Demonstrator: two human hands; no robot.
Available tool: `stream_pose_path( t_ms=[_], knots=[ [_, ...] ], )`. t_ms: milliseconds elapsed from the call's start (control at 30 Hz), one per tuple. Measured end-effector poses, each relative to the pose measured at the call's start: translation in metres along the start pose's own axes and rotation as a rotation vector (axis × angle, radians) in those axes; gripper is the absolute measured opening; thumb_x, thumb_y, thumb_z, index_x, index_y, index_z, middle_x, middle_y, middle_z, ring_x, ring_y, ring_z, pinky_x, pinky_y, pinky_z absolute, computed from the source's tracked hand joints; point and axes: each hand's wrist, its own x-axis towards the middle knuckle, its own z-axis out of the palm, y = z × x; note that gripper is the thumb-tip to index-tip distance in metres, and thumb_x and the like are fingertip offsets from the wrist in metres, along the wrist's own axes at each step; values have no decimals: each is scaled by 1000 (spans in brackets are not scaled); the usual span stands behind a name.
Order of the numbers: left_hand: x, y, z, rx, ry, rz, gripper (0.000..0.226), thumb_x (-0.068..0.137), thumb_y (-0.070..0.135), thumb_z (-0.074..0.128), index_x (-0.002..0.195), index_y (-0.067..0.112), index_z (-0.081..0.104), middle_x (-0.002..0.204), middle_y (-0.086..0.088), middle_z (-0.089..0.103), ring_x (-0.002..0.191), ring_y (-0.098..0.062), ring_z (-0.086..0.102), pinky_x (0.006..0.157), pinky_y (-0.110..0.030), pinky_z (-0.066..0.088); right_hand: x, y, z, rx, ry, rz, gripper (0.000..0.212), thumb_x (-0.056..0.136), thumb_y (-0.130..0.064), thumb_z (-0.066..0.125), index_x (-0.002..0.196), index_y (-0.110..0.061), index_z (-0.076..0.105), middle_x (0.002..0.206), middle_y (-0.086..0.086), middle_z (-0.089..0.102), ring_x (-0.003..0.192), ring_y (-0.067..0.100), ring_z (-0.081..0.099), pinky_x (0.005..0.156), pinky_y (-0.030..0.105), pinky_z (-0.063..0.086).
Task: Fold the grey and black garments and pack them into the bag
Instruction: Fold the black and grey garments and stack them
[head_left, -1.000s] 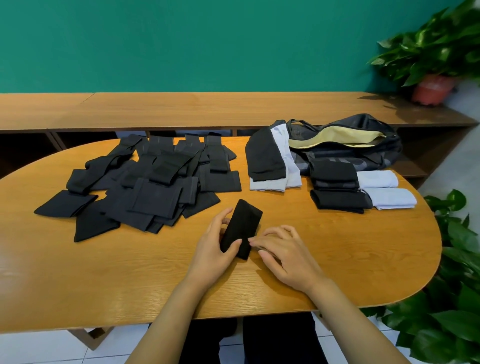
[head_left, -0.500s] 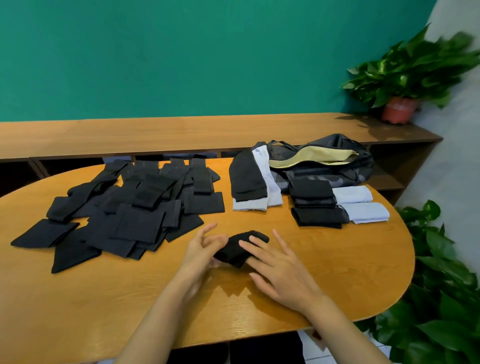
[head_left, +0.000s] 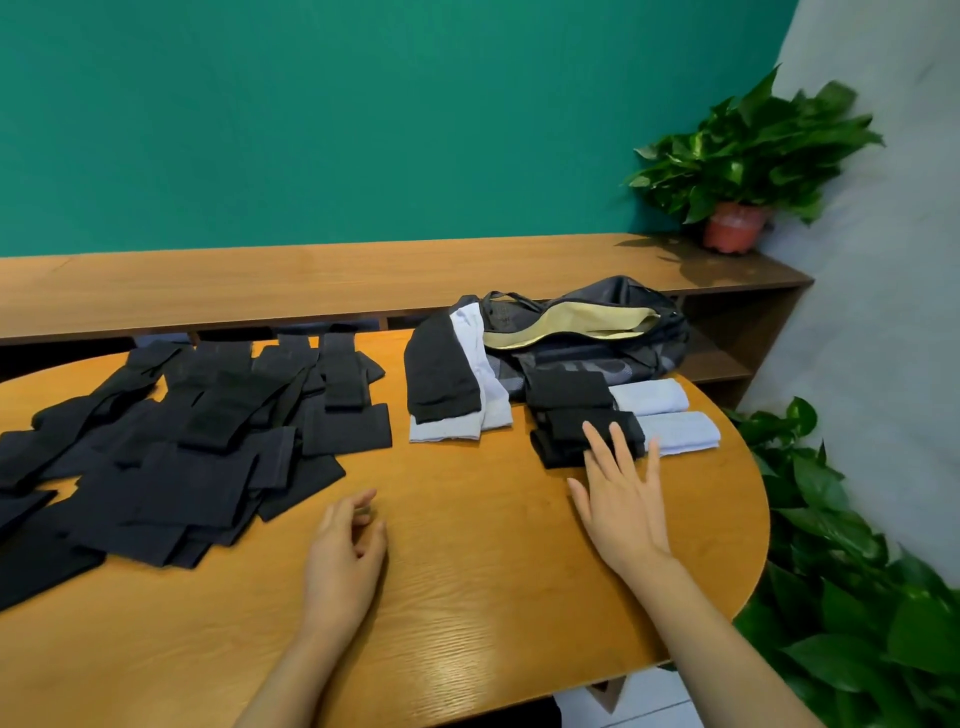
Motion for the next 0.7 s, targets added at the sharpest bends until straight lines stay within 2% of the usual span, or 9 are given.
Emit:
stream_pose_path(
  t_ms=[133,300,333,400,433,500,533,600,700],
  knots=[
    [1,-1,0,-6,7,-2,35,94,11,60,128,19,56,110,7,54,97,-3,54,67,-11,41,2,5,9,46,-69,-32,67,96,-53,17,123,-16,65,155,-1,34,145,23,27,115,60,12],
    [0,0,1,-4,13,18,36,93,9,61,127,18,57,109,7,56,95,0,54,67,-12,41,2,11,7,205,-66,-139,71,95,-55,9,135,-18,55,160,-8,19,148,13,10,120,51,2],
    [0,0,1,-2,14,20,36,93,9,61,127,18,57,109,7,56,95,0,54,68,-13,41,4,11,5,233,-78,-141,66,96,-56,12,131,-21,55,160,-7,20,148,13,9,121,50,1],
    [0,0,1,-3,13,25,36,93,9,61,127,19,57,109,7,56,95,0,54,69,-13,42,9,9,-1,297,-83,-102,40,99,-54,28,117,-26,52,159,-3,26,149,16,12,121,49,-1],
    [-1,0,0,-5,14,27,36,93,9,60,127,19,57,109,7,56,96,-1,55,69,-13,42,12,7,-3,320,-73,-74,36,99,-53,33,117,-26,50,158,-2,28,149,18,14,121,49,-1],
    [-1,1,0,-11,17,30,35,93,9,60,127,19,57,108,8,56,97,0,55,69,-12,42,17,2,-4,295,-69,-45,59,97,-61,24,139,-24,40,160,-1,21,150,23,9,121,48,-1],
    [-2,1,0,-14,18,33,35,93,8,60,126,19,57,108,9,55,97,0,55,68,-12,42,19,0,-3,250,-95,-56,70,94,-66,13,150,-26,27,162,-1,14,150,26,4,120,49,-2],
    [-2,1,-1,-22,15,39,35,93,8,60,126,19,57,106,12,54,97,0,55,69,-12,42,22,-2,2,151,-180,-95,80,85,-72,-6,155,-34,5,163,-1,1,149,30,-6,120,52,-4],
    [-1,0,-1,-29,3,40,34,93,8,60,125,18,58,105,15,54,97,0,55,69,-10,42,29,-3,3,121,-227,-88,86,79,-74,-14,154,-36,2,164,-1,-2,149,31,-10,118,53,-8]
  ],
)
